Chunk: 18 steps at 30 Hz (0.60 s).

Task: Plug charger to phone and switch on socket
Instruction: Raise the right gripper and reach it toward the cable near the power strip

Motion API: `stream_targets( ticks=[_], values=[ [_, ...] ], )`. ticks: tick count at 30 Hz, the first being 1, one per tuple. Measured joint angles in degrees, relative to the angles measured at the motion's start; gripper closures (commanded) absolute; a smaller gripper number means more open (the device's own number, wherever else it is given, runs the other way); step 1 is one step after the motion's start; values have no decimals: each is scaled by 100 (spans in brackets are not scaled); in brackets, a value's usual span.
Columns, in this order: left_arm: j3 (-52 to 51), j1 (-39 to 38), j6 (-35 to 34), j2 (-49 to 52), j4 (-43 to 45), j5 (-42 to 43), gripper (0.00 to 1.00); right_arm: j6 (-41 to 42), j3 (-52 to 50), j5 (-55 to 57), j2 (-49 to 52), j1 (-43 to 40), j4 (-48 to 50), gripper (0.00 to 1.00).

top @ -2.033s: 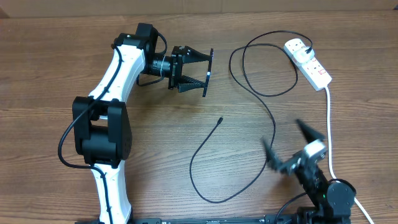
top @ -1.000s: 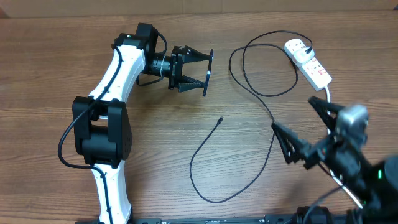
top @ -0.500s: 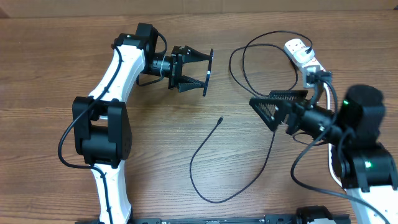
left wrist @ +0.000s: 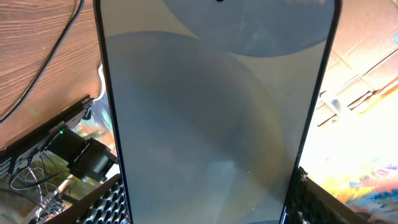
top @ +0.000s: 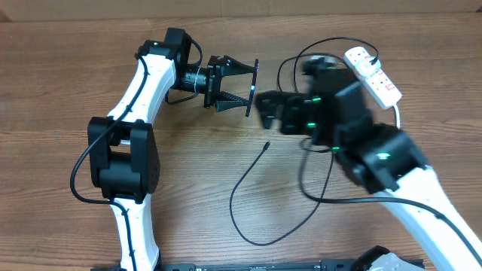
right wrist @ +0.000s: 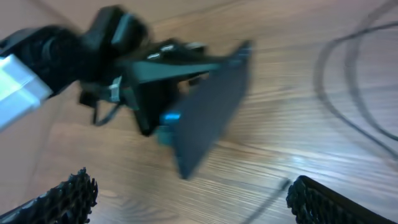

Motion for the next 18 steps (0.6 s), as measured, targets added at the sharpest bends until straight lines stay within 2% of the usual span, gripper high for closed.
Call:
stream_targets(
  ticks=[5,11,18],
  values=[
    [0,0,-72,2,2,-188,36,83,22,354,446,481,247,0],
    [0,0,-243,0,2,-671,36,525,22,1134,988,538,-98,0],
    [0,-2,-476,0,214,-1355,36,866,22,1462,1268,542,-66,0]
  ],
)
